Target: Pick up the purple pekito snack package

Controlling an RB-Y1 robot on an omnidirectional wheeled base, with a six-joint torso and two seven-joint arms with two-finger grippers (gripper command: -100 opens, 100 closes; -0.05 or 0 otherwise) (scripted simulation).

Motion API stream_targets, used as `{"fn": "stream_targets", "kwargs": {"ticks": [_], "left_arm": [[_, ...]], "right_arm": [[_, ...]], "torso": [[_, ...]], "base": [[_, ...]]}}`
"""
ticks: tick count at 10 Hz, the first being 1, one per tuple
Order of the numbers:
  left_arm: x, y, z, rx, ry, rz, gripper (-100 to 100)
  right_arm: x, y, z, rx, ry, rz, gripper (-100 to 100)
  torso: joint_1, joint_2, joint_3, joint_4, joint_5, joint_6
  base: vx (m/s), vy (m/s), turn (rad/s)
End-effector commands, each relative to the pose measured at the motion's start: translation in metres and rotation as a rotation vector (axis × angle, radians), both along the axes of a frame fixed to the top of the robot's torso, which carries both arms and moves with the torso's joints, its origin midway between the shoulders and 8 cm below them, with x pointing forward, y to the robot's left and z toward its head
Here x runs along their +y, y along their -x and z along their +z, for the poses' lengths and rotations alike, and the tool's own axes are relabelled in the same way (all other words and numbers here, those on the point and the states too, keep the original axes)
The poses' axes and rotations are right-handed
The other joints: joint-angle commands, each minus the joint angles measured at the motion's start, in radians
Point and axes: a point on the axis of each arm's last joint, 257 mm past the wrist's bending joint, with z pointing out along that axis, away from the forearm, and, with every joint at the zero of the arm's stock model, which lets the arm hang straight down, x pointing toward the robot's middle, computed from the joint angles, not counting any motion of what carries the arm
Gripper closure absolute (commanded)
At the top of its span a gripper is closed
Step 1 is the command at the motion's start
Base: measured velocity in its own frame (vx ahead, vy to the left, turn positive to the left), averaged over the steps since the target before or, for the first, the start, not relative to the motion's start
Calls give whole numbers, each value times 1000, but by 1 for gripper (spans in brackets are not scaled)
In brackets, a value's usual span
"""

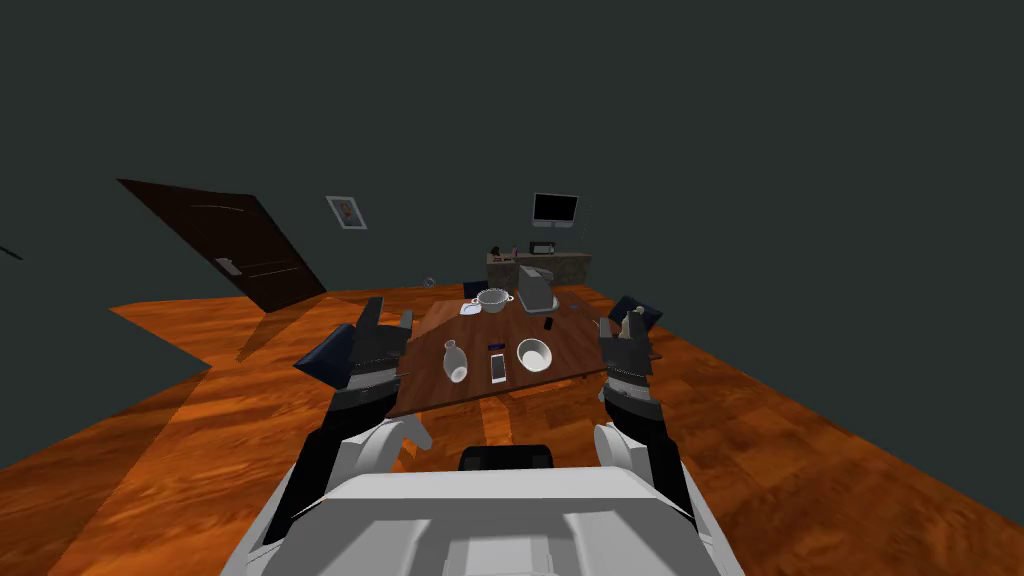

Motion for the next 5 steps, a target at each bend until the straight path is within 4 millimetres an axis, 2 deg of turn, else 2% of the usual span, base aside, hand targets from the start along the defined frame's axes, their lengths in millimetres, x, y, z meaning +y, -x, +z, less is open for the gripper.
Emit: {"fn": "stream_targets", "kwargs": {"ticks": [1,5], "left_arm": [[4,-12,-12,53,-41,4,-100],[24,-39,-44,180,-105,45,-100]], "right_arm": [[0,0,0,0,0,0,0],[0,0,0,0,0,0,0]], "torso": [[0,0,0,0,0,0],[-2,2,1,0,-1,0]], "base": [[-19,-29,-277],[-32,-37,-222]]}}
